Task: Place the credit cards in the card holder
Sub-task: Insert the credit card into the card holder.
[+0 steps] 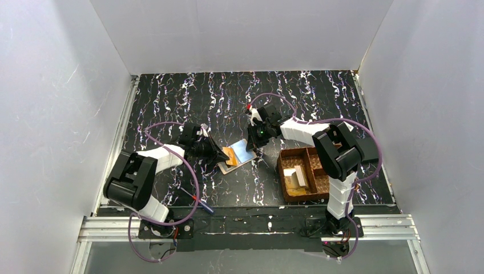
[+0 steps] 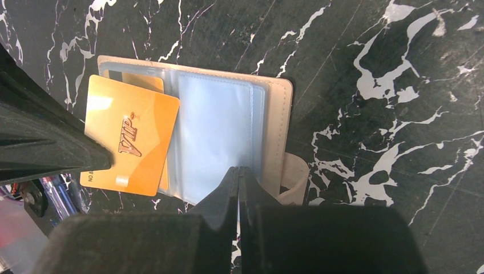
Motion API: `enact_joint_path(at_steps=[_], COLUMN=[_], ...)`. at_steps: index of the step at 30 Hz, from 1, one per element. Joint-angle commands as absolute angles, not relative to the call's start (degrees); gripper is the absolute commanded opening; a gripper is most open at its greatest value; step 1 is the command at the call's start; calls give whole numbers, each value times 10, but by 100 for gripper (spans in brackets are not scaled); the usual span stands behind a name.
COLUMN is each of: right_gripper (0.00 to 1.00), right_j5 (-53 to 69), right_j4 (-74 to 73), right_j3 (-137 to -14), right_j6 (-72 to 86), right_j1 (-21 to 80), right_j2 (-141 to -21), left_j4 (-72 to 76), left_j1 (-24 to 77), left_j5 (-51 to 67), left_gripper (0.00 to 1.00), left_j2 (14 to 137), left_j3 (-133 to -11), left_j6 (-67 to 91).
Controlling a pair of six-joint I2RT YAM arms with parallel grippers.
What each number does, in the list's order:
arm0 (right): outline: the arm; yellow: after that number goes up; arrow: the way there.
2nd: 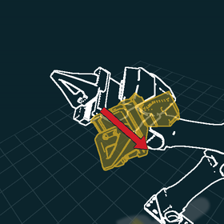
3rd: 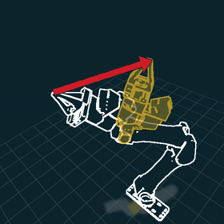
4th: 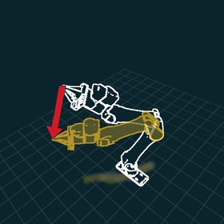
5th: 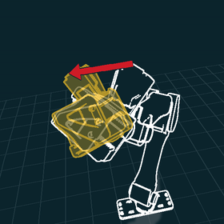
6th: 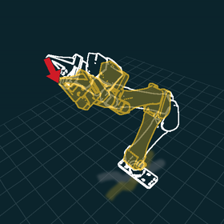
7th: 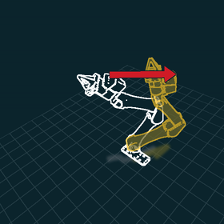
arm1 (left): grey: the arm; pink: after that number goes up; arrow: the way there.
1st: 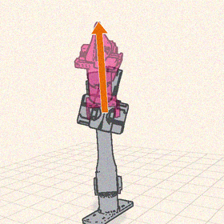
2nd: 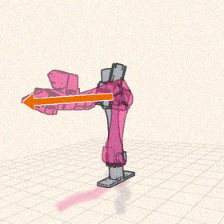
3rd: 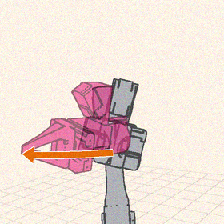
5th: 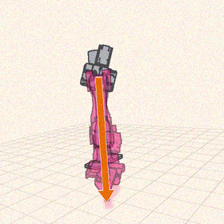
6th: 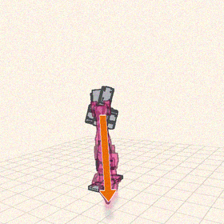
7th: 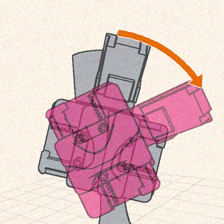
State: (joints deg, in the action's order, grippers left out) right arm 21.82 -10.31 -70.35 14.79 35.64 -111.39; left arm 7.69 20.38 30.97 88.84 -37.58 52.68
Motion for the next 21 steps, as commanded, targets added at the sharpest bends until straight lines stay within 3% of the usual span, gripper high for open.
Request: enact_joint_path(at_steps=[1,21], right_gripper=[5,4], right_j5=[212,227], right_j4=[-99,-95], right_j3=[-707,-704], right_j6=[141,148], right_j1=[352,352], right_j2=[-1128,-1129], left_j4=[91,204], left_j1=[206,206], left_j5=[325,308], left_gripper=[0,0], left_j2=[892,916], left_j3=[-376,-335], left_j6=[530,576])
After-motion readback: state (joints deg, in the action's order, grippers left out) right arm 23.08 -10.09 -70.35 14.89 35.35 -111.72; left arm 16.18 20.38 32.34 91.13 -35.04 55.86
